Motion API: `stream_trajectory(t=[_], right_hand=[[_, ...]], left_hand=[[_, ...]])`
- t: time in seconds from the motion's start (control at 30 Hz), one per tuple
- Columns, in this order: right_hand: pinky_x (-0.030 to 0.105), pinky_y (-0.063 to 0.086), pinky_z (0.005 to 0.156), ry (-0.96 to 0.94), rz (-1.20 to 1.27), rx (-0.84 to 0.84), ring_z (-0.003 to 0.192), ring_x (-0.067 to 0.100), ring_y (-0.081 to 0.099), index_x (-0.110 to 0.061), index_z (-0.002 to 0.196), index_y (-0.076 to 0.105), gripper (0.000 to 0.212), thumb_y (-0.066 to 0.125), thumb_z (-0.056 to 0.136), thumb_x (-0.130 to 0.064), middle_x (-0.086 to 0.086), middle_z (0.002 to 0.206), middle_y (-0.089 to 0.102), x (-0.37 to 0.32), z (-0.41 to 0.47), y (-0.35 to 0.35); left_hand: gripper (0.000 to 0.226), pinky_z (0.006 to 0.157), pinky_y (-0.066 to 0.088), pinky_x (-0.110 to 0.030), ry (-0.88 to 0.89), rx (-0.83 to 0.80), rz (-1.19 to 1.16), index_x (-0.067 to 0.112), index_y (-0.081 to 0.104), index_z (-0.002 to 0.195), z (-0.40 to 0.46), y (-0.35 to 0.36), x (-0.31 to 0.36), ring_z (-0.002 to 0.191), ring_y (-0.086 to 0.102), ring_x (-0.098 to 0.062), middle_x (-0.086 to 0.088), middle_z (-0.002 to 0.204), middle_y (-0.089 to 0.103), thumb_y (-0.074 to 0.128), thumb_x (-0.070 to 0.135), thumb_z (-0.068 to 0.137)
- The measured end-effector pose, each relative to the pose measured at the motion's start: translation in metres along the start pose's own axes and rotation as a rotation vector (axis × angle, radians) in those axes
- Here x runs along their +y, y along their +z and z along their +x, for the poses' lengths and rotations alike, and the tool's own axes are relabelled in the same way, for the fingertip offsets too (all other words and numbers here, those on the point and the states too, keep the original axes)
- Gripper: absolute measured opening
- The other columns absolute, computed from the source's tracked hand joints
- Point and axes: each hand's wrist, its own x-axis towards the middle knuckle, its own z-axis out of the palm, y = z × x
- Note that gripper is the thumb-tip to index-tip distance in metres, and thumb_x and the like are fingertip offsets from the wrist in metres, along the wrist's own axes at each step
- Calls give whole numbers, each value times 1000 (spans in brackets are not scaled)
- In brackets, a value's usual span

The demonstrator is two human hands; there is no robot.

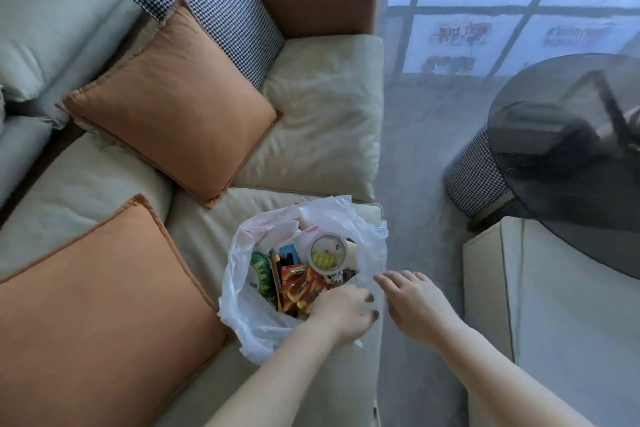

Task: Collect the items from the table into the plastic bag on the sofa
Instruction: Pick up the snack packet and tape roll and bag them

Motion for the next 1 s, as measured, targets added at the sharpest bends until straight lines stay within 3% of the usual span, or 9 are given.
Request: stream_trajectory(t=[0.07, 0.1, 0.17, 0.2, 0.27, 0.5, 0.67, 0.87, 1.0], right_hand=[[24, 55, 72, 131, 36, -66, 80, 14, 69, -22, 107, 68, 63, 79, 46, -35, -8, 95, 72, 14, -42, 10], [28, 52, 85, 218, 49, -77, 95, 17, 67, -21, 120, 62, 62, 72, 60, -35, -5, 109, 69, 20, -64, 16], [34, 34, 107, 385, 101, -165, 125, 21, 49, -21, 142, 37, 60, 51, 85, -32, -4, 138, 51, 32, -109, 27], [34, 28, 111, 455, 133, -184, 131, 20, 43, -21, 146, 29, 59, 43, 90, -33, -5, 143, 45, 37, -132, 31], [34, 27, 110, 557, 152, -198, 132, 19, 41, -22, 146, 27, 55, 37, 94, -38, -4, 142, 46, 43, -178, 39], [35, 32, 102, 840, 322, -169, 122, 22, 50, -22, 128, 48, 41, 38, 93, -41, -1, 127, 59, 40, -330, 80], [35, 34, 100, 988, 401, -102, 118, 23, 52, -20, 125, 50, 39, 39, 93, -39, 2, 122, 61, 26, -430, 111], [37, 34, 101, 1227, 556, -115, 118, 25, 51, -18, 128, 49, 40, 38, 95, -38, 4, 123, 60, -1, -533, 157], [37, 34, 102, 1388, 699, -157, 120, 25, 49, -18, 126, 50, 38, 38, 95, -37, 6, 125, 59, -32, -579, 197]], left_hand=[[46, 101, 42, -37, 41, -50, 58, 22, 51, 134, 1, 18, 28, 126, 50, -24, -3, 135, 54, 44, 45, 95], [46, 102, 42, -36, 55, -71, 79, 22, 51, 133, 1, 29, 41, 126, 50, -24, -3, 135, 54, 45, 46, 95], [46, 102, 42, -36, 78, -95, 131, 23, 52, 132, -1, 53, 69, 126, 51, -24, -3, 135, 55, 45, 47, 93], [45, 101, 42, -36, 91, -106, 162, 23, 52, 131, -4, 65, 83, 126, 51, -24, -3, 135, 55, 45, 48, 93], [45, 100, 42, -35, 114, -133, 212, 22, 53, 130, -10, 91, 110, 126, 51, -24, -4, 135, 55, 45, 47, 94], [41, 100, 44, -37, 210, -232, 418, 19, 56, 123, -45, 185, 198, 123, 52, -25, -4, 127, 57, 43, 46, 94], [40, 97, 45, -34, 304, -295, 556, 20, 56, 120, -76, 251, 255, 122, 52, -23, -3, 127, 57, 43, 47, 93], [30, 83, 47, -31, 416, -362, 689, 20, 57, 106, -104, 319, 307, 110, 58, -25, -4, 117, 62, 43, 43, 92], [33, 83, 46, -27, 464, -417, 754, 25, 59, 113, -114, 364, 323, 113, 58, -20, 3, 120, 62, 44, 44, 91]])
